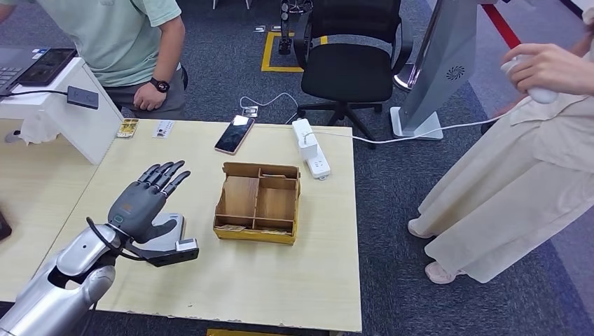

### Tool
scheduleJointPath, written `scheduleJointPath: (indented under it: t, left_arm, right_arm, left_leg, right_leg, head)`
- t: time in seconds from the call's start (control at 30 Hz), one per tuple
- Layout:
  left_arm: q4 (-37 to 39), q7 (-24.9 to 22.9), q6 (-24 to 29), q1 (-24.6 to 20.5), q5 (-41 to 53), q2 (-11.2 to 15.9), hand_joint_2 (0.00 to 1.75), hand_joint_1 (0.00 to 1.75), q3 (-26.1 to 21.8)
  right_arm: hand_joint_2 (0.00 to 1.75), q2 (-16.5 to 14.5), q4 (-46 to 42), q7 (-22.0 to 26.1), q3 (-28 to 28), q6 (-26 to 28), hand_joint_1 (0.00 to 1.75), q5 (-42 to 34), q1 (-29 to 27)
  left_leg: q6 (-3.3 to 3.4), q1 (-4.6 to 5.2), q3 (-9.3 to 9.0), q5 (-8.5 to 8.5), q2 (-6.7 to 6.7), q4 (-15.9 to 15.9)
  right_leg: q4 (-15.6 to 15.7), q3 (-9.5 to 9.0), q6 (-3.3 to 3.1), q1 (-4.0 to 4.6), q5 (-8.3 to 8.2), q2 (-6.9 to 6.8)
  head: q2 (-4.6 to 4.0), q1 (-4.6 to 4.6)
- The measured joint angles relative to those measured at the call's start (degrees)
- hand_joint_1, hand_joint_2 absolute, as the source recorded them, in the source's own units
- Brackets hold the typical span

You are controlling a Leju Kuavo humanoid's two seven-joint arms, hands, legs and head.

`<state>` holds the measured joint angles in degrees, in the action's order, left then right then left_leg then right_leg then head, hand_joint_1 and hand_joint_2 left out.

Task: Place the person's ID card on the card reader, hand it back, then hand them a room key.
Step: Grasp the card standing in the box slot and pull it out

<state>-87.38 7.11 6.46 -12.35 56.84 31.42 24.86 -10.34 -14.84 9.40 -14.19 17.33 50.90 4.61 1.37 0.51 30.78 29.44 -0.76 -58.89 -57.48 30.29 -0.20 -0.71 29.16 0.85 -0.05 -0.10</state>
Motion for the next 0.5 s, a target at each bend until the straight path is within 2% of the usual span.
scheduleJointPath:
  t: [0.3, 0.5]
  left_arm:
    - [1.15, -0.48, 0.04, -0.87, 0.08, -1.60, 1.75, 0.00, 0.05]
    - [0.41, -1.42, 1.07, 2.13, -1.02, 0.19, 1.75, 0.00, -0.67]
  right_arm:
    - [1.75, 0.00, 0.00, 0.00, 0.03, -0.07, 0.00, -0.16, 0.00]
    - [1.75, 0.04, 0.02, 0.09, 0.01, 0.31, 0.00, -1.20, -0.19]
  left_leg:
    - [0.00, 0.00, 0.01, 0.00, 0.00, 0.00]
    - [0.00, -0.01, 0.02, 0.01, 0.05, 0.00]
  right_leg:
    - [0.00, -0.01, 0.00, 0.00, 0.00, 0.01]
    - [0.00, 0.00, -0.01, 0.00, 0.01, 0.07]
  head:
    - [0.00, 0.01]
    - [-0.01, 0.01]
